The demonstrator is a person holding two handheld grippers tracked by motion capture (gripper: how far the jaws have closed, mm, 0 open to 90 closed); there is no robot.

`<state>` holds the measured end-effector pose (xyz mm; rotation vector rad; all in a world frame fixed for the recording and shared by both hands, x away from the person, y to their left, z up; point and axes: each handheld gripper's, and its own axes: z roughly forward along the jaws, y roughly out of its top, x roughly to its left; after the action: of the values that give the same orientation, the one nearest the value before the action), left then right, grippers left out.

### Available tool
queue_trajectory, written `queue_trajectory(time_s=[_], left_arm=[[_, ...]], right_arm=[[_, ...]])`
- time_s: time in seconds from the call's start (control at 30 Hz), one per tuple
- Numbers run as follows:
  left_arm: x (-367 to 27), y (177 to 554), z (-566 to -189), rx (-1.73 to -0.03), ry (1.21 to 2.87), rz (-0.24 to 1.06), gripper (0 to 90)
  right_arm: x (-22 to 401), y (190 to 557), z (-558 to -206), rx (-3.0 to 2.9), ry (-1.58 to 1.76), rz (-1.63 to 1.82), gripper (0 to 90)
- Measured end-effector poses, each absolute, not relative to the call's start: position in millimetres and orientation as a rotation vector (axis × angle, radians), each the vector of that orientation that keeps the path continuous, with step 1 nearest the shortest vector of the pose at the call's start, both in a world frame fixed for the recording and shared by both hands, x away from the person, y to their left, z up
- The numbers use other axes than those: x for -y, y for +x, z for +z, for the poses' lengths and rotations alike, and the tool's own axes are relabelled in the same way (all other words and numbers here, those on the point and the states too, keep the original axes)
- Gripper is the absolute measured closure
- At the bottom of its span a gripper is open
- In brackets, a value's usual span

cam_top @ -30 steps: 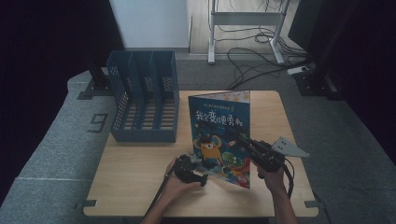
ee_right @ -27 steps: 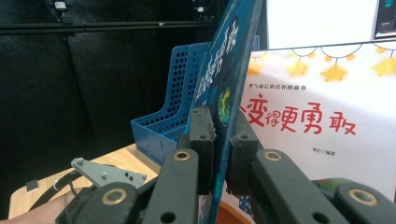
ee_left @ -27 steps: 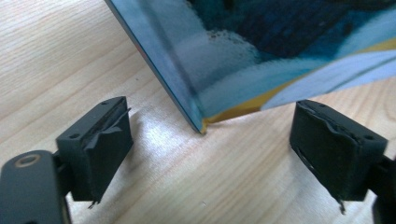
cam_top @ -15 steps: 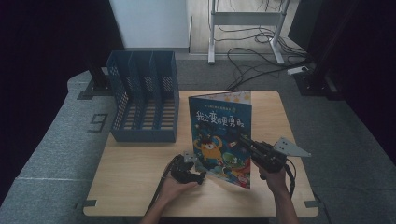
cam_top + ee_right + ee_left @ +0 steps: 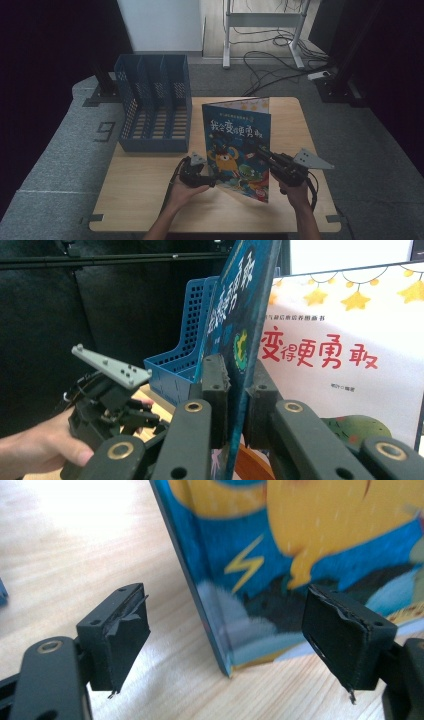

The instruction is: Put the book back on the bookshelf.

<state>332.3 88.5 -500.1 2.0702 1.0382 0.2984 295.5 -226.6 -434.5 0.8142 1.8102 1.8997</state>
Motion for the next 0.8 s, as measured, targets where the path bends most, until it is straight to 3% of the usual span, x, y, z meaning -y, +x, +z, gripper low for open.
queue_trajectory(time_s=[0.8], left_arm=[[-88, 352, -467, -0.977, 2.031, 0.306, 15.8]], right_arm=[[230, 291, -435, -1.831, 0.802, 1.855, 79.7]])
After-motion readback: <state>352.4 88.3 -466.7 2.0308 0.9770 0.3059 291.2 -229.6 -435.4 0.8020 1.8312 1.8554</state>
